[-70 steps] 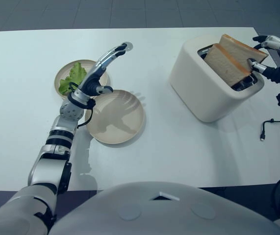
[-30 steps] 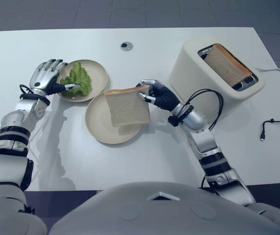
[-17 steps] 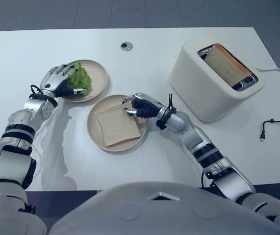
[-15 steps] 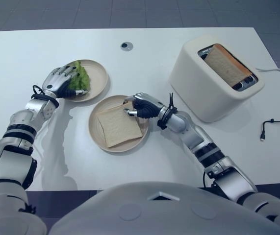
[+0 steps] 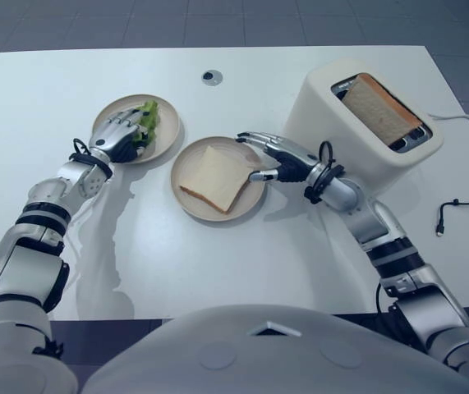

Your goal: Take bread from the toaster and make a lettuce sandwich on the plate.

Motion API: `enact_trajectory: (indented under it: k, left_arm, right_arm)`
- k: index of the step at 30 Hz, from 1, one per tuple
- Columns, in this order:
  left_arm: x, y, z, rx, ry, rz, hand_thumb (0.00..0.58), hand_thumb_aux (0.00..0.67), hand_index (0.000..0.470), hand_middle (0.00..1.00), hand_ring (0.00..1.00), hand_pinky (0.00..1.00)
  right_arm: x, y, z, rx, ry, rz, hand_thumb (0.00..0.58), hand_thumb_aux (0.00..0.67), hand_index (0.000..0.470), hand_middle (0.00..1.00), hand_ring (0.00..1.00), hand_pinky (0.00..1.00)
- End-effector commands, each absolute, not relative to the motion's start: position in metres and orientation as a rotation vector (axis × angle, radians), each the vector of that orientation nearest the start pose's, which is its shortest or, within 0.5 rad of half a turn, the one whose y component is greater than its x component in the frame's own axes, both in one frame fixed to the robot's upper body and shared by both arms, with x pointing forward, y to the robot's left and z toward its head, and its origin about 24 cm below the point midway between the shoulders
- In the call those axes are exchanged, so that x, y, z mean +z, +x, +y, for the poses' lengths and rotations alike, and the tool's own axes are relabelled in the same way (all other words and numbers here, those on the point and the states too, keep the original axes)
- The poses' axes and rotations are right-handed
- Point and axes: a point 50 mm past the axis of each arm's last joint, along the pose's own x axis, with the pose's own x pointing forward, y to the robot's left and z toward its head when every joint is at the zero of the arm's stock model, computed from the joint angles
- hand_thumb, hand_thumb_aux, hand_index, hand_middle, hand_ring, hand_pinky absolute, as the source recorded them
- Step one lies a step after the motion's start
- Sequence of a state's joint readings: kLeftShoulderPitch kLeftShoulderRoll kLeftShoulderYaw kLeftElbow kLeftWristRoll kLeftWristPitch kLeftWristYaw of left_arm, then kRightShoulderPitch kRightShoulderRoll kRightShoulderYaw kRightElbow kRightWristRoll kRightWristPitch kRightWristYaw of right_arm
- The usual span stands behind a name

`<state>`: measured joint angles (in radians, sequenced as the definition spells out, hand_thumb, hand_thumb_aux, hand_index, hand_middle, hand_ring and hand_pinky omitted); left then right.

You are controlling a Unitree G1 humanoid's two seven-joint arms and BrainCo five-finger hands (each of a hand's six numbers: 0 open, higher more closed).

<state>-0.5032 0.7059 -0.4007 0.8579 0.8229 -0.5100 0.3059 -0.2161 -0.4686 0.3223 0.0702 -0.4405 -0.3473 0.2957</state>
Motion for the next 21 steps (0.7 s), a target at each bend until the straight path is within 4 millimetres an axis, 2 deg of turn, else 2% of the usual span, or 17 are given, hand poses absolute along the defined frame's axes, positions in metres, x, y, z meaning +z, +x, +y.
enact_trajectory:
  k: [1, 5, 10, 16, 21]
  left_arm:
    - [0.052, 0.313, 0.25, -0.338, 1.482, -0.233, 0.58, 0.67, 0.47, 0.0, 0.0, 0.0]
    - [0.055, 0.312, 0.245, -0.346, 1.424, -0.277, 0.58, 0.67, 0.47, 0.0, 0.0, 0.0]
    - [0.066, 0.306, 0.228, -0.393, 1.283, -0.407, 0.58, 0.67, 0.47, 0.0, 0.0, 0.0]
    - [0.067, 0.284, 0.192, -0.59, 1.069, -0.555, 0.58, 0.67, 0.47, 0.0, 0.0, 0.0]
    - [0.059, 0.276, 0.172, -0.69, 1.003, -0.573, 0.58, 0.67, 0.47, 0.0, 0.0, 0.0]
  right_arm:
    - [0.084, 0.267, -0.126, 0.699, -0.911, -0.351, 0.0, 0.0, 0.0, 0.0, 0.0, 0.0]
    - [0.083, 0.266, -0.125, 0.717, -0.868, -0.347, 0.0, 0.0, 0.0, 0.0, 0.0, 0.0]
    - [0.083, 0.265, -0.126, 0.712, -0.851, -0.346, 0.0, 0.0, 0.0, 0.0, 0.0, 0.0]
    - [0.087, 0.264, -0.125, 0.722, -0.823, -0.354, 0.0, 0.0, 0.0, 0.0, 0.0, 0.0]
    - [0.086, 0.263, -0.125, 0.73, -0.823, -0.349, 0.0, 0.0, 0.0, 0.0, 0.0, 0.0]
